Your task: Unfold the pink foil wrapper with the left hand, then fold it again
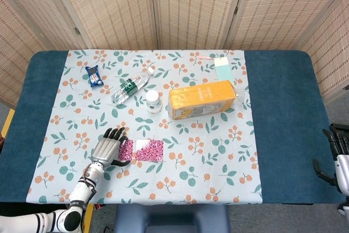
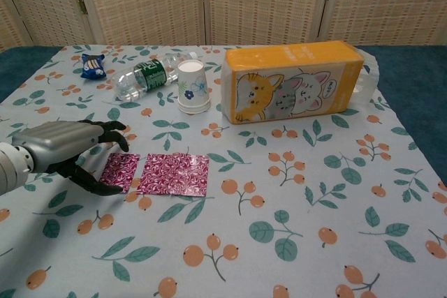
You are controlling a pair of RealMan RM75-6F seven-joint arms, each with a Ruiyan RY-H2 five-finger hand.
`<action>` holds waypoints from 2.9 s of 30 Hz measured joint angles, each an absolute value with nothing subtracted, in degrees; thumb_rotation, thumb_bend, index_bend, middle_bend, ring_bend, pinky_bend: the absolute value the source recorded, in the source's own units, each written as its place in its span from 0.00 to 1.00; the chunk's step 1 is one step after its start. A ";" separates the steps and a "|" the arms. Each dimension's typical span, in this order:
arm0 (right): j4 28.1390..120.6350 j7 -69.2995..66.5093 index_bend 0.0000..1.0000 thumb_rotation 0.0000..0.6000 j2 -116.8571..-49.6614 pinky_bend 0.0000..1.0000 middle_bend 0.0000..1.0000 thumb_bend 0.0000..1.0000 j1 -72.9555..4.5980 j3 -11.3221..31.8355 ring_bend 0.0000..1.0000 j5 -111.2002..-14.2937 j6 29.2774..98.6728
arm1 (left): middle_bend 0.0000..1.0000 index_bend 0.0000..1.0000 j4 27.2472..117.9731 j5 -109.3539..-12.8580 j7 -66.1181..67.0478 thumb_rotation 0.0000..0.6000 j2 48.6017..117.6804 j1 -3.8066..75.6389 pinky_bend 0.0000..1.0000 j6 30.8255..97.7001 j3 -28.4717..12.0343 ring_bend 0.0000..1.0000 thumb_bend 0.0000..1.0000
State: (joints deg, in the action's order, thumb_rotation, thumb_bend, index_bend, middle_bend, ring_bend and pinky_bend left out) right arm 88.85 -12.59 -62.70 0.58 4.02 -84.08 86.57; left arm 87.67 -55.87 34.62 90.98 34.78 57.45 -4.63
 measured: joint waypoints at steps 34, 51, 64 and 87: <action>88.14 -12.92 0.00 1.00 -63.06 0.00 0.06 0.45 0.84 4.00 0.00 -83.91 86.70 | 0.00 0.19 85.44 -55.09 37.44 0.60 92.31 35.94 0.00 59.14 -2.42 0.00 0.23; 88.78 -12.22 0.00 1.00 -63.01 0.00 0.06 0.45 0.92 4.05 0.00 -83.85 86.83 | 0.00 0.19 84.30 -55.54 37.11 0.66 91.99 35.66 0.00 58.86 -1.77 0.00 0.24; 89.23 -11.97 0.00 1.00 -62.84 0.00 0.06 0.45 1.15 4.03 0.00 -83.95 87.23 | 0.00 0.26 82.88 -57.07 35.47 0.76 92.69 35.43 0.00 58.94 -1.99 0.00 0.24; 88.78 -12.50 0.00 1.00 -62.98 0.00 0.06 0.45 1.10 4.18 0.00 -84.06 87.31 | 0.00 0.31 88.46 -59.97 35.44 0.76 89.05 35.43 0.00 61.58 -3.58 0.00 0.24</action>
